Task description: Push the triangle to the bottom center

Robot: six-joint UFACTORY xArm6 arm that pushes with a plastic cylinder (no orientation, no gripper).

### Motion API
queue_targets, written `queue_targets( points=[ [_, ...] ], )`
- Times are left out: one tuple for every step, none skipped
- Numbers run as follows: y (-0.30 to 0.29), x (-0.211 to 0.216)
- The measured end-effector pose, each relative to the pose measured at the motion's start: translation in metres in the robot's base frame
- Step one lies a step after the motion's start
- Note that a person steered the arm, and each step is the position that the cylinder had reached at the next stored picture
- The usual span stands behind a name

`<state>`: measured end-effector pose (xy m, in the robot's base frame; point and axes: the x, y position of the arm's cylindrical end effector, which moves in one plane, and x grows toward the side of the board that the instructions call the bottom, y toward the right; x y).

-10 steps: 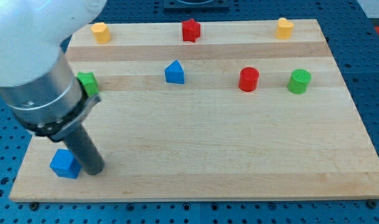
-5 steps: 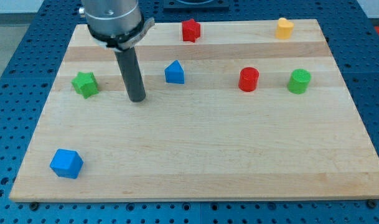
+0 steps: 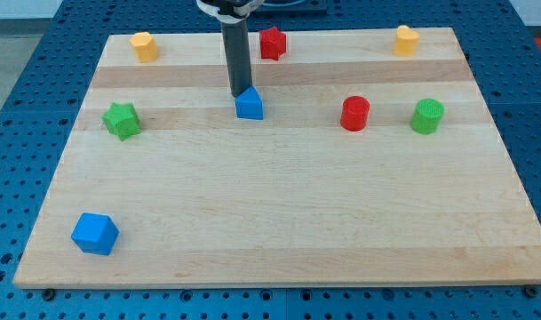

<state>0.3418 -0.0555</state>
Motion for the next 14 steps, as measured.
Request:
queue_targets(
  points=[
    [0.013, 0.016],
    [0.024, 0.031],
    [0.042, 0.041],
    [0.044, 0.053],
    [0.042, 0.064],
    [0.038, 0.078],
    [0.034, 0.096],
    [0.032, 0.112],
    [0.032, 0.128],
    [0.032, 0.143],
    [0.032, 0.159],
    [0.032, 0.176],
    [0.032, 0.192],
    [0.032, 0.197]
  ],
)
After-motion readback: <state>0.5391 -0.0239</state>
